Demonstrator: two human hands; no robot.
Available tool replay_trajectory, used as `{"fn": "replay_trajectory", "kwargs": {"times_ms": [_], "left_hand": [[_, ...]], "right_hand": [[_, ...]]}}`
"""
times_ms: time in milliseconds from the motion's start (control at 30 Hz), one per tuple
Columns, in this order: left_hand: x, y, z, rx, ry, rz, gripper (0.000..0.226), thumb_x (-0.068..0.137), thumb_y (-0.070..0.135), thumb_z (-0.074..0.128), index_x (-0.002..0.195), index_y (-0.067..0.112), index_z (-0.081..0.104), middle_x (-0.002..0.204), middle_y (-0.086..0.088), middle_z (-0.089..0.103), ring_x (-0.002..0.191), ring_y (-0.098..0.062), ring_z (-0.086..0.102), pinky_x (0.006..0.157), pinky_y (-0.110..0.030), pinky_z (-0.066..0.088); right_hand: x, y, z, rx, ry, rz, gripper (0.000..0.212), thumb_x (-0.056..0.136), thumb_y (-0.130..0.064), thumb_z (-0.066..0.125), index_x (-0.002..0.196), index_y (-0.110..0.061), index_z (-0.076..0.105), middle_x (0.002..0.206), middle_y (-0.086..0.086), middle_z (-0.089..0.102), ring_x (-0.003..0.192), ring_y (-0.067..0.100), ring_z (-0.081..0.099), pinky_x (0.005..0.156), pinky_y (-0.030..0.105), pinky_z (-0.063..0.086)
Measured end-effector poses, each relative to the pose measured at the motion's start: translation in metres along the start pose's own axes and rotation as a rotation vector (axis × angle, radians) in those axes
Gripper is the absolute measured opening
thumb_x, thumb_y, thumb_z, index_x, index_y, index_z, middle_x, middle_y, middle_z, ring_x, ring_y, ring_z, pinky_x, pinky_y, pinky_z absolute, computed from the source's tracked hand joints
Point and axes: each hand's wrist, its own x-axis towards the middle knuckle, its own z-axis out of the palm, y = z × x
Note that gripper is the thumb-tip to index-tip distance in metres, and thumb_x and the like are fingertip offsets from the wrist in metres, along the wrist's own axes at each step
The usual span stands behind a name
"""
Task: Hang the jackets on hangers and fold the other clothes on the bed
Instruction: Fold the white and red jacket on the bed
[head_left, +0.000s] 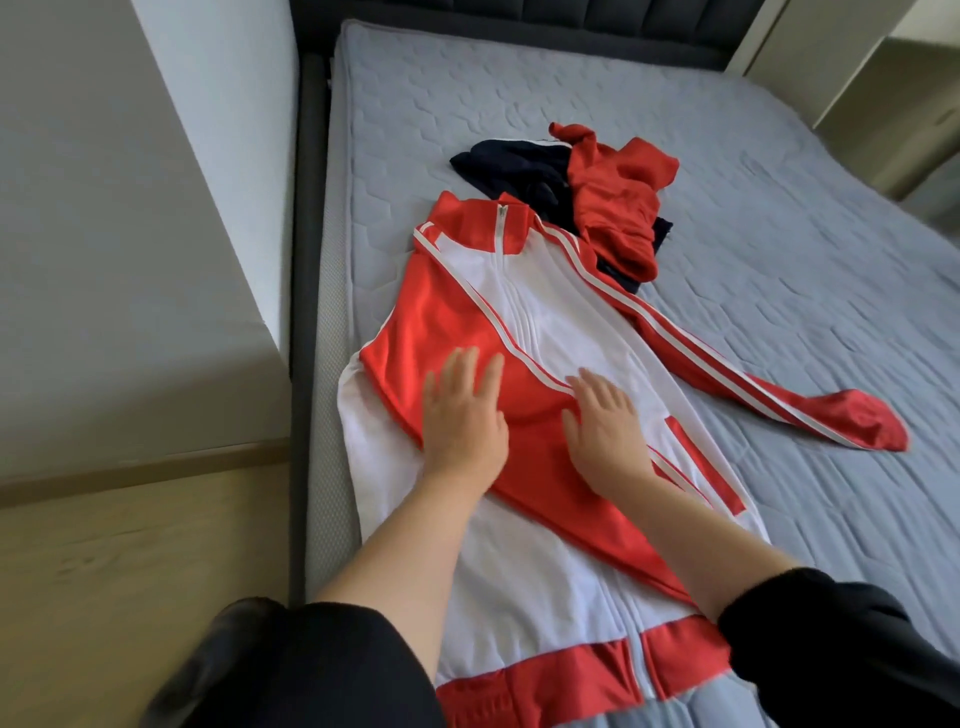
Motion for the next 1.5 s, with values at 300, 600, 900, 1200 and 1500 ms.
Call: {"fn": "replay_trajectory", "kwargs": {"times_ms": [300,600,900,1200,1500], "left_hand": [[-0.029,0.001,0.022,0.238,-0.501,-0.143,0.068,0.096,0.058,0.024,0.152,0.032,-0.005,0.161,-0.002,-0.008,0.147,-0.026,-0.009,0.116,-0.050,-0.001],[-0.045,0.060,0.034,0.224,-0.592,0.204,0.067,0.096,0.057,0.027,0.151,0.036,-0.004,0.159,-0.002,-0.016,0.145,-0.027,-0.019,0.115,-0.055,-0.004],[-0.056,0.076,0.044,0.208,-0.728,0.276,0.067,0.094,0.062,0.029,0.150,0.041,-0.001,0.160,0.001,-0.016,0.145,-0.024,-0.021,0.113,-0.057,-0.006],[-0.059,0.067,0.053,0.175,-0.733,0.265,0.067,0.093,0.062,0.030,0.149,0.043,-0.003,0.160,0.003,-0.016,0.145,-0.021,-0.020,0.114,-0.056,-0.005],[-0.042,0.068,0.042,-0.199,-0.809,0.081,0.057,0.093,0.038,0.051,0.147,0.037,0.030,0.160,0.006,0.008,0.147,-0.011,-0.003,0.118,-0.046,-0.004]], "right_hand": [[-0.080,0.061,0.017,-0.139,-0.198,0.508,0.059,0.100,-0.046,0.020,0.153,-0.023,0.010,0.162,0.002,0.004,0.148,0.021,-0.001,0.118,0.052,-0.003],[-0.072,0.079,0.003,-0.155,-0.073,0.415,0.045,0.096,-0.041,0.031,0.123,-0.013,0.054,0.124,0.010,0.056,0.117,0.030,0.048,0.096,0.042,0.037],[-0.007,0.160,-0.036,-0.054,0.030,0.710,0.065,0.090,-0.015,0.049,0.148,-0.007,0.020,0.154,0.013,0.022,0.139,0.033,0.023,0.114,0.044,0.024],[0.035,0.191,-0.044,-0.322,-0.179,0.729,0.050,0.082,-0.008,0.055,0.131,-0.009,0.049,0.139,0.015,0.041,0.136,0.034,0.028,0.115,0.059,0.008],[0.034,0.114,-0.115,-0.147,0.175,0.479,0.017,0.097,-0.015,0.041,0.108,-0.006,0.050,0.098,0.019,0.063,0.085,0.037,0.058,0.068,0.037,0.040]]}}
